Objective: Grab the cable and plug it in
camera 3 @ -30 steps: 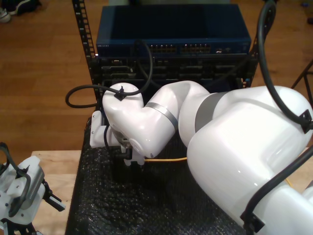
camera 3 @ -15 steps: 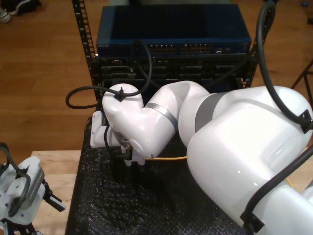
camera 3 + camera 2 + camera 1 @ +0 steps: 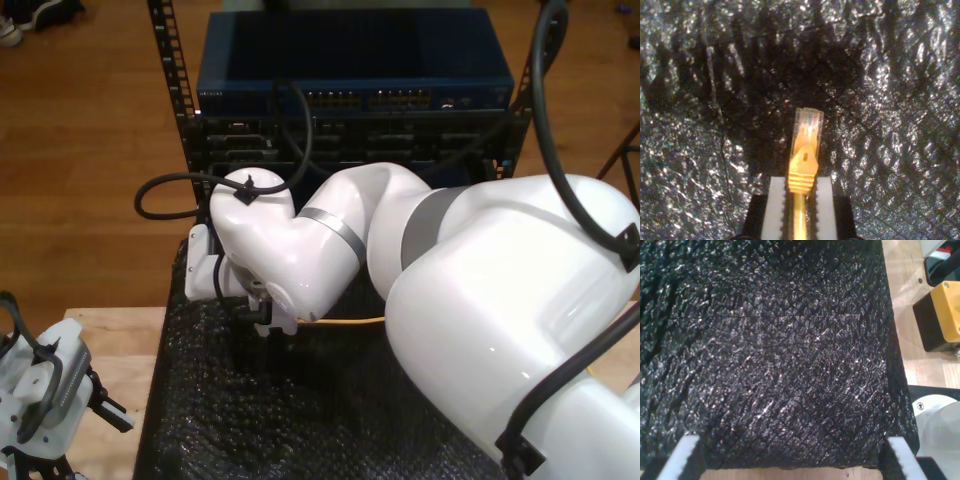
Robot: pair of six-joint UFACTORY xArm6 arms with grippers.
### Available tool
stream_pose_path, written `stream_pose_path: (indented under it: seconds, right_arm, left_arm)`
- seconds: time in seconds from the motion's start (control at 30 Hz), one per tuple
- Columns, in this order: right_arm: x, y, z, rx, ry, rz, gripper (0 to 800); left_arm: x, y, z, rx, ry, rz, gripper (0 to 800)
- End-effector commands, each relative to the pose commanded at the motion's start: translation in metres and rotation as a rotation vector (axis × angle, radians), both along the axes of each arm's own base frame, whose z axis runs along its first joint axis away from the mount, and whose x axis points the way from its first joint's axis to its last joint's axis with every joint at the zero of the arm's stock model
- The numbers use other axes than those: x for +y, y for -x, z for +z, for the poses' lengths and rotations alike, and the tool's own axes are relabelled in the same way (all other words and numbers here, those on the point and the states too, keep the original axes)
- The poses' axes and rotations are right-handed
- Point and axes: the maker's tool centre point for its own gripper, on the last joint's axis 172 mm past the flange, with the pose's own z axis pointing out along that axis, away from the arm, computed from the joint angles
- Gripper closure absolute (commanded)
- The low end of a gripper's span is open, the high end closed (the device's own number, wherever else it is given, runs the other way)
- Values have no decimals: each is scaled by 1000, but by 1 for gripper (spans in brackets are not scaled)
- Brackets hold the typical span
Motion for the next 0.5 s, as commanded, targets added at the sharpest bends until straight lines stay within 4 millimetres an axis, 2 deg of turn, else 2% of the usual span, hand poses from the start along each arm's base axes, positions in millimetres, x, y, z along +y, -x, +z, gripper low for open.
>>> stream_pose_path:
  seconds: [0.23,0.4,0.5]
  right_arm:
    - [-7,-6,12,-2,-3,49,794]
    - [-30,-9,35,-10,-4,57,794]
    - [-43,-4,48,-1,-29,57,794]
  left_arm:
    - [-2,1,0,2,2,-5,0]
    - [-6,-1,0,3,16,3,0]
    - [-12,-6,3,-8,43,21,0]
